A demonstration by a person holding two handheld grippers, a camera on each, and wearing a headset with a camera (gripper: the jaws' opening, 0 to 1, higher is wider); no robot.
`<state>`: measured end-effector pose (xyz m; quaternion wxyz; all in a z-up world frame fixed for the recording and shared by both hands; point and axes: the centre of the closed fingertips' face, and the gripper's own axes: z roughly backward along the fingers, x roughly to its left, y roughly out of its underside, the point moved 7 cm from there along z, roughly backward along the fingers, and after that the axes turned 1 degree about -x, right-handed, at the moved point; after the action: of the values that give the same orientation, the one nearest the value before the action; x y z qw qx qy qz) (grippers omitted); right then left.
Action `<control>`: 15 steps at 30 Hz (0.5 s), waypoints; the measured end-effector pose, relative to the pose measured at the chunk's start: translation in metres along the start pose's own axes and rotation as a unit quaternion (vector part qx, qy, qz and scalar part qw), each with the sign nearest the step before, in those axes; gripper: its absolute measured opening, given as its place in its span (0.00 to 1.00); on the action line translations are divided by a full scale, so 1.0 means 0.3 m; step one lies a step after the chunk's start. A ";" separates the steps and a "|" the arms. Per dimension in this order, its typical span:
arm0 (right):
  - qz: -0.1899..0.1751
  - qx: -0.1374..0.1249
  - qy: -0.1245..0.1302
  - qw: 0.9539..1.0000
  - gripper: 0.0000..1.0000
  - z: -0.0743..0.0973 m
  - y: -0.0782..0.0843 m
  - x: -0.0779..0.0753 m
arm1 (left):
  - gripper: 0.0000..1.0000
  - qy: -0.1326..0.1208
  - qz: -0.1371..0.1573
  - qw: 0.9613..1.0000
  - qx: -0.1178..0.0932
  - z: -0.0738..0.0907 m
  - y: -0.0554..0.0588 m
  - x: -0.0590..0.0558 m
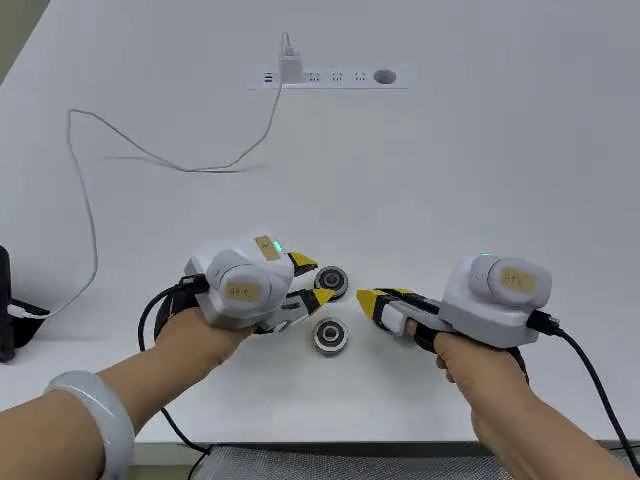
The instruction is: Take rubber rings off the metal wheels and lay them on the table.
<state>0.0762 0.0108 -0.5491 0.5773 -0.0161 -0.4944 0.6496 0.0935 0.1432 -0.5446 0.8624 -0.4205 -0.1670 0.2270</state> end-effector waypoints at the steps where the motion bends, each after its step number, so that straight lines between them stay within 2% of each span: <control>1: -0.002 -0.001 -0.001 1.000 0.16 -0.002 -0.002 0.000 | 0.23 0.001 -0.001 1.000 0.000 -0.006 -0.003 0.000; 10: -0.008 -0.004 0.000 1.000 0.16 -0.007 -0.009 -0.003 | 0.19 0.007 -0.012 1.000 0.011 -0.040 -0.014 -0.007; 15: -0.011 -0.004 -0.002 1.000 0.15 -0.010 -0.007 -0.001 | 0.19 0.007 -0.012 1.000 0.020 -0.053 -0.005 -0.003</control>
<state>0.0796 0.0122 -0.5494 0.5833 -0.0115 -0.4983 0.6413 0.1008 0.1316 -0.5528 0.8747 -0.4024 -0.1613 0.2166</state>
